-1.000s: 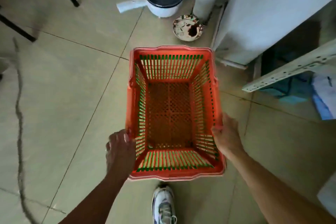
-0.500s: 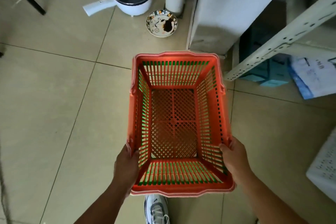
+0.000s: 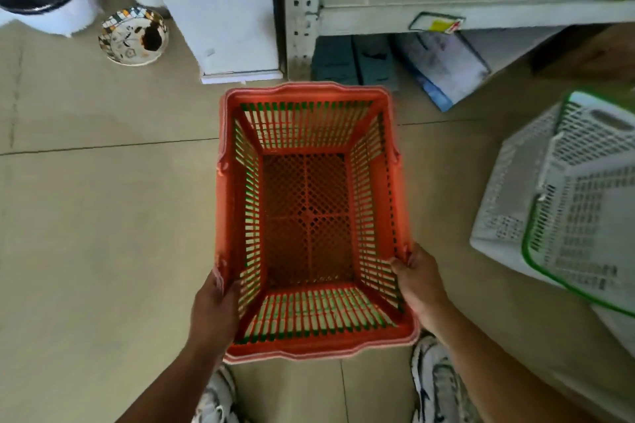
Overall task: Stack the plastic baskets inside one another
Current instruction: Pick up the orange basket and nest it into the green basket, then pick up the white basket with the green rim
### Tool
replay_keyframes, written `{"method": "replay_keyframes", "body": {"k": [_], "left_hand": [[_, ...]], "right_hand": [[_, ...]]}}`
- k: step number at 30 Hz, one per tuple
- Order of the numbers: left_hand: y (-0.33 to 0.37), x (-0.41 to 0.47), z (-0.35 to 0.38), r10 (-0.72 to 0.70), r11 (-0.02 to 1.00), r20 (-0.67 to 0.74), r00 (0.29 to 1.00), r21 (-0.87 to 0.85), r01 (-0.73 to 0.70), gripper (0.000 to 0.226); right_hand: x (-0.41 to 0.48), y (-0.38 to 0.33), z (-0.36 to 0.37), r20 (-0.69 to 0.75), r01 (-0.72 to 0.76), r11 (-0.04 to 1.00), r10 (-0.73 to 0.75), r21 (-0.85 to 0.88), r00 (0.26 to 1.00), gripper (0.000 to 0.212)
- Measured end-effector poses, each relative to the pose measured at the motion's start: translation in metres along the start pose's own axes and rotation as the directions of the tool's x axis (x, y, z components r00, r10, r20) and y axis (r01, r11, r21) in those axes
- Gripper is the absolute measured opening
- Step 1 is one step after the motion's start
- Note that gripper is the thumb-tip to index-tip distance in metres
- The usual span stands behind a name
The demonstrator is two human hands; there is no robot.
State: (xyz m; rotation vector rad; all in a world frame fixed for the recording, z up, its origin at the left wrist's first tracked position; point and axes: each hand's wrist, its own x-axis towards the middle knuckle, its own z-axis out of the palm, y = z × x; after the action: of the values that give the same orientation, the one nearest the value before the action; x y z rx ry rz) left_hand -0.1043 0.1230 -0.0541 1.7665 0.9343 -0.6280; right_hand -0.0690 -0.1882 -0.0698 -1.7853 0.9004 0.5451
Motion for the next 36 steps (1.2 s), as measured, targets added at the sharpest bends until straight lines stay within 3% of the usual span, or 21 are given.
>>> {"method": "replay_keyframes", "body": {"k": [2,4,6,9,12,14,17,22,29,33,36], "left_hand": [[0.006,-0.003,0.006,0.023,0.991,-0.096,0.995,0.136,-0.009,0.026],[0.025,-0.016,0.021,0.101,0.951,-0.289,0.952,0.308,-0.008,0.057],[0.062,-0.046,0.052,0.247,0.935,-0.416,0.875,0.34,-0.103,0.07],[0.108,-0.08,0.129,0.564,0.802,-0.232,0.793,0.382,-0.459,0.062],[0.143,-0.093,0.233,0.655,0.72,0.031,0.755,0.277,-0.636,0.054],[0.165,-0.098,0.304,0.579,0.749,0.19,0.793,0.26,-0.61,0.05],[0.177,-0.088,0.395,0.345,0.838,0.384,0.856,0.285,-0.466,0.059],[0.178,-0.069,0.473,0.128,0.898,0.468,0.874,0.32,-0.303,0.078],[0.174,-0.076,0.503,0.149,0.858,0.442,0.884,0.388,-0.338,0.043],[0.178,-0.114,0.478,0.28,0.856,0.279,0.919,0.36,-0.37,0.018],[0.165,-0.142,0.437,0.262,0.891,0.253,0.931,0.307,-0.334,0.007]], "right_hand": [[0.0,-0.004,-0.013,0.119,-0.03,0.998,0.022,0.062,0.993,0.019],[0.001,-0.005,-0.034,0.212,-0.022,0.997,0.005,0.077,0.977,0.039],[0.003,-0.006,-0.066,0.151,0.019,0.998,-0.029,0.064,0.988,0.061],[0.015,-0.005,-0.134,-0.064,0.071,0.994,-0.066,0.086,0.996,0.05],[0.035,0.0,-0.217,-0.277,0.12,0.992,-0.106,0.033,0.955,0.031],[0.054,0.009,-0.271,-0.356,0.108,0.994,-0.101,-0.001,0.929,0.033],[0.082,0.03,-0.344,-0.45,-0.003,0.999,-0.019,-0.048,0.893,0.047],[0.119,0.072,-0.425,-0.575,-0.203,0.977,0.126,-0.071,0.808,0.061],[0.145,0.104,-0.453,-0.506,-0.25,0.968,0.198,-0.036,0.839,0.04],[0.126,0.108,-0.45,-0.526,-0.205,0.979,0.168,-0.013,0.833,0.031],[0.088,0.089,-0.44,-0.484,-0.188,0.981,0.182,0.035,0.856,0.018]]}}
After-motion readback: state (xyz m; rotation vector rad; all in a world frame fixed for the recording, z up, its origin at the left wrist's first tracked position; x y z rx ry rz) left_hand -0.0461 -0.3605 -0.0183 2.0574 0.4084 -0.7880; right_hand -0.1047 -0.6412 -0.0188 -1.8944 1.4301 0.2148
